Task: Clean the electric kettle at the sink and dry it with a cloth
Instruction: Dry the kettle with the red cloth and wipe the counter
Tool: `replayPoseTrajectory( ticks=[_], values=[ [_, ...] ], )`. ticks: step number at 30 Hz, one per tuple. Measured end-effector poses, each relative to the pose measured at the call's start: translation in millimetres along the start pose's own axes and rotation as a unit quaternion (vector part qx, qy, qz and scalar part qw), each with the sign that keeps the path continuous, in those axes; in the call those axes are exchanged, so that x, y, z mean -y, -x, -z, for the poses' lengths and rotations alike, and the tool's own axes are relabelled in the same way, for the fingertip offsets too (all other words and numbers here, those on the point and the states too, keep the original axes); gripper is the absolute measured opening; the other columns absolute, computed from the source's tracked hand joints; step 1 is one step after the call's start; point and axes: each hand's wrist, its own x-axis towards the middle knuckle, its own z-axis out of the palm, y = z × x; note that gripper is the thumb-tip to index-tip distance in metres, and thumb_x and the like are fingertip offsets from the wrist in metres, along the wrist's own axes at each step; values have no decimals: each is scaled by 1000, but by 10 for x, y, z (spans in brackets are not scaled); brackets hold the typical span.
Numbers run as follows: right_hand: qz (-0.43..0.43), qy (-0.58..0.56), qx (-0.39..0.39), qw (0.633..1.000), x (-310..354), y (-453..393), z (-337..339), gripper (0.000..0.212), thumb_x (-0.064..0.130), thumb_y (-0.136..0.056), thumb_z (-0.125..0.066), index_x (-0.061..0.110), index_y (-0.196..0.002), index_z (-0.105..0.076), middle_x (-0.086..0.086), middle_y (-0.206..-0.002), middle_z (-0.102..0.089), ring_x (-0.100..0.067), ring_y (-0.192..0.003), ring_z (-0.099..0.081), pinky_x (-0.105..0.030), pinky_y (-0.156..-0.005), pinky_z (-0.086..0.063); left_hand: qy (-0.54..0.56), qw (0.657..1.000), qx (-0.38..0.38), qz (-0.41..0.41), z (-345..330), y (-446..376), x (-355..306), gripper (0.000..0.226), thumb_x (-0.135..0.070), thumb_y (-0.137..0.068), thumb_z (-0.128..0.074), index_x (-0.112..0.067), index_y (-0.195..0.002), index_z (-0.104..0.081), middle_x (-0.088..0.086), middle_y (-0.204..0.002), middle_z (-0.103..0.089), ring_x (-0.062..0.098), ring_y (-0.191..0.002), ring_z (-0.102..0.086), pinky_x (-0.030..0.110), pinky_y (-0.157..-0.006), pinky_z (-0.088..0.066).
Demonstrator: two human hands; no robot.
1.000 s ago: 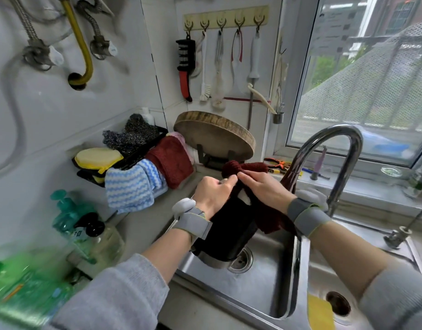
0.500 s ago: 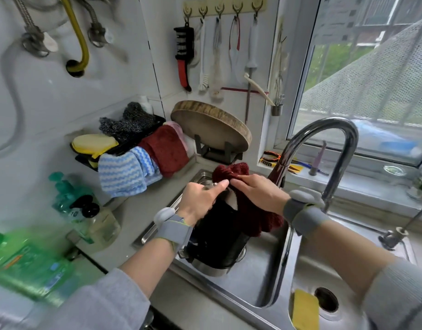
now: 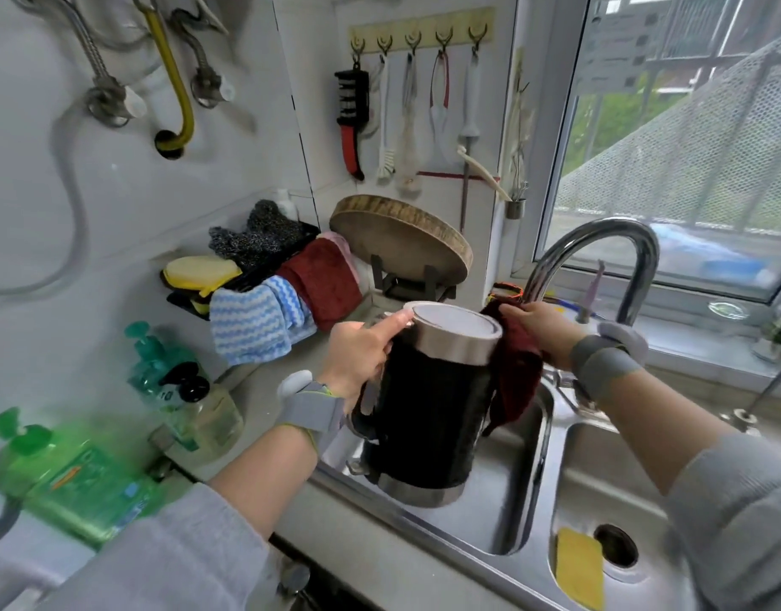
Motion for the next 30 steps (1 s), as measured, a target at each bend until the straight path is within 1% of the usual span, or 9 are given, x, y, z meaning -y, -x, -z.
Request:
replayPoseTrajectory(
  ticks=[2, 5, 9, 12, 17, 20, 24, 28, 30],
  values=[
    [-2, -62, 5, 998, -142, 221, -174, 37, 30, -97, -49, -2, -110, -63, -14, -93, -65, -25, -80, -61, -35, -83, -50, 50, 998, -16, 39, 60, -19, -41, 49, -46, -74, -73, -13, -49, -47, -3, -37, -30, 11, -30, -24, 17, -33, -20],
    [93, -104, -36, 990, -94, 606, -519, 40, 30, -99, -43, 15, -135, -50, -4, -132, -57, -20, -125, -49, -37, -112, -33, 136, 988, -31, 66, 97, -35, -81, 35, -40, -80, -70, -20, -57, -52, -3, -49, -34, 8, -33, -24, 19, -34, -20],
    [239, 43, -77, 967, 32, 1144, -900, 41, 26, -100, -40, 19, -141, -42, 5, -149, -35, -15, -142, -24, -27, -113, -22, 162, 983, -14, 83, 126, -39, -158, 34, -41, -81, -67, -20, -61, -49, -4, -49, -31, 8, -32, -23, 19, -35, -22],
    [314, 314, -143, 885, -275, 1401, -1309, 37, 37, -94, -40, 23, -125, -55, -10, -143, -46, -40, -136, -34, -56, -111, -26, 208, 975, 4, 84, 75, 40, -237, 29, -35, -82, -67, -17, -66, -50, -3, -52, -32, 6, -30, -24, 16, -34, -21],
    [251, 315, -302, 864, -127, 1536, -1273, 40, 37, -91, -42, 16, -118, -62, -12, -121, -62, -34, -122, -45, -52, -104, -33, 201, 970, 112, 80, 86, 227, -357, 41, -38, -82, -66, -19, -59, -39, -7, -38, -25, 9, -31, -22, 19, -38, -23],
    [227, 242, -349, 877, 202, 1527, -1020, 51, 45, -93, -31, 15, -124, -57, -16, -125, -59, -34, -119, -40, -47, -103, -39, 213, 962, 152, 75, 82, 255, -495, 41, -41, -82, -65, -20, -59, -38, -7, -39, -24, 9, -32, -22, 20, -39, -24],
    [138, -47, -303, 942, 541, 1388, -486, 47, 42, -100, -30, 21, -140, -42, -4, -144, -46, -22, -134, -38, -34, -111, -26, 202, 959, 193, 42, 22, 318, -573, 43, -42, -81, -66, -20, -57, -38, -6, -39, -25, 10, -31, -23, 21, -37, -24],
    [53, -309, -193, 930, 462, 1294, 58, 21, 29, -96, -49, 16, -106, -63, -1, -97, -66, -25, -109, -60, -32, -98, -43, 175, 946, 272, 27, -27, 382, -583, 48, -41, -85, -63, -19, -52, -34, -6, -34, -23, 10, -26, -21, 17, -34, -21],
    [9, -346, -111, 932, 401, 1391, 207, 33, 35, -80, -61, 16, -106, -61, 1, -101, -65, -17, -105, -57, -31, -94, -44, 148, 934, 324, 10, -12, 412, -603, 49, -41, -87, -59, -19, -52, -34, -6, -33, -21, 10, -25, -19, 16, -33, -22]
  ],
)
